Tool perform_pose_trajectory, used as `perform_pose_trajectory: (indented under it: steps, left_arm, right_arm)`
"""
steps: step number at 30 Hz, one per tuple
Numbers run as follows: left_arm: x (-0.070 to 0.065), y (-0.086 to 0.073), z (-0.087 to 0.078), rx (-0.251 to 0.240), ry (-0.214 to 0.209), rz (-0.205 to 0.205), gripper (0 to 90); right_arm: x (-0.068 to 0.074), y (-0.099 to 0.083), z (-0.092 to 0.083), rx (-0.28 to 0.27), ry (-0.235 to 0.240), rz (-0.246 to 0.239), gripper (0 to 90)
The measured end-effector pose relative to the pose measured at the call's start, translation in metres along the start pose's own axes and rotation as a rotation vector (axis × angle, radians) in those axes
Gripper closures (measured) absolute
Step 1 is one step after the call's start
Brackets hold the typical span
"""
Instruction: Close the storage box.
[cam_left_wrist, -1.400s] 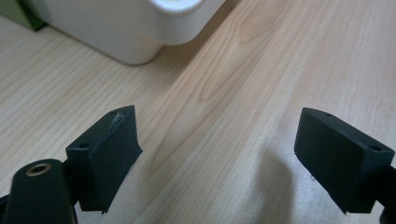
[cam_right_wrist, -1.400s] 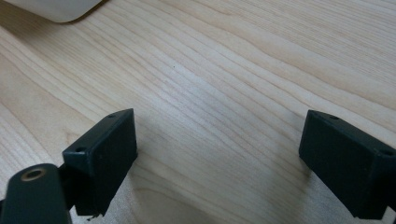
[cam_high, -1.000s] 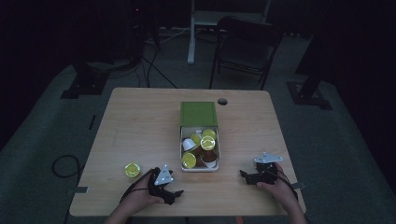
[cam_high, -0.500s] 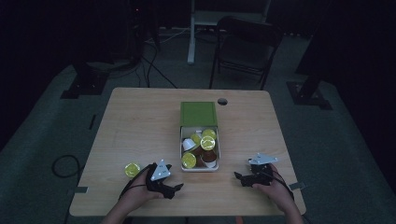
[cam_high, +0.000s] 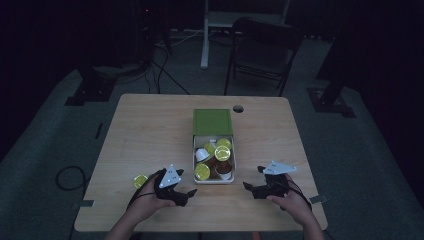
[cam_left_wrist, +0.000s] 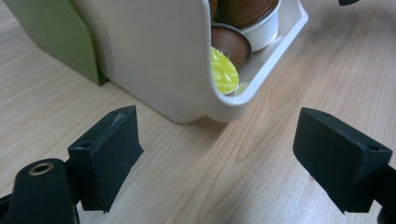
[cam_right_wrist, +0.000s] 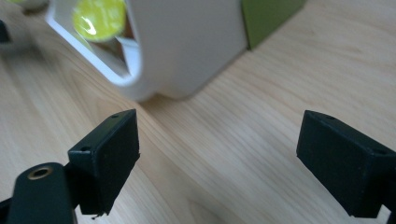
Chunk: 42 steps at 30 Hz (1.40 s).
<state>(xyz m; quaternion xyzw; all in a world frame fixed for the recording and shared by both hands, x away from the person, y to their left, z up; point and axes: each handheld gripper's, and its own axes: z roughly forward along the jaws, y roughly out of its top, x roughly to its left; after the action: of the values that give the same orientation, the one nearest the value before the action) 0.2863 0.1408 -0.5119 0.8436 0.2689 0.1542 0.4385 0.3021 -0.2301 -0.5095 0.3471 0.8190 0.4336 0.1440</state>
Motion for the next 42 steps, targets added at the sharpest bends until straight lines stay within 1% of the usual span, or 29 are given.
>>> perform_pose_trajectory:
  steps: [9, 12, 15, 20, 23, 26, 29, 35, 38, 42]
  left_arm:
    - [0.002, 0.007, -0.001, -0.022, 0.006, 0.004, 15.1]
    - [0.004, 0.010, 0.000, -0.037, 0.010, -0.007, 15.1]
    - [0.004, 0.011, 0.000, -0.040, 0.011, -0.005, 15.1]
    - [0.007, 0.015, 0.003, -0.044, 0.017, -0.008, 15.1]
    - [0.009, 0.018, 0.005, -0.049, 0.023, -0.008, 15.1]
    - [0.011, 0.021, 0.007, -0.052, 0.027, -0.004, 15.1]
    - [0.014, 0.022, 0.008, -0.058, 0.036, -0.010, 15.1]
    - [0.017, 0.024, 0.011, -0.055, 0.038, -0.007, 15.1]
    - [0.018, 0.025, 0.013, -0.057, 0.047, -0.002, 15.1]
    - [0.018, 0.024, 0.015, -0.047, 0.049, -0.001, 15.1]
  right_arm:
    - [0.008, 0.014, 0.000, -0.031, 0.038, -0.011, 12.8]
    - [0.009, 0.019, 0.000, -0.048, 0.053, -0.012, 12.8]
    - [0.010, 0.024, 0.000, -0.072, 0.066, -0.004, 12.8]
    - [0.013, 0.032, 0.005, -0.088, 0.088, -0.018, 12.8]
    - [0.014, 0.033, 0.008, -0.086, 0.087, -0.022, 12.8]
    - [0.012, 0.035, 0.014, -0.086, 0.084, -0.018, 12.9]
    - [0.009, 0.034, 0.017, -0.081, 0.076, -0.019, 13.0]
    - [0.004, 0.035, 0.021, -0.067, 0.071, -0.021, 13.0]
    - [0.003, 0.036, 0.023, -0.062, 0.070, -0.018, 13.1]
    - [0.002, 0.035, 0.026, -0.057, 0.067, -0.020, 13.2]
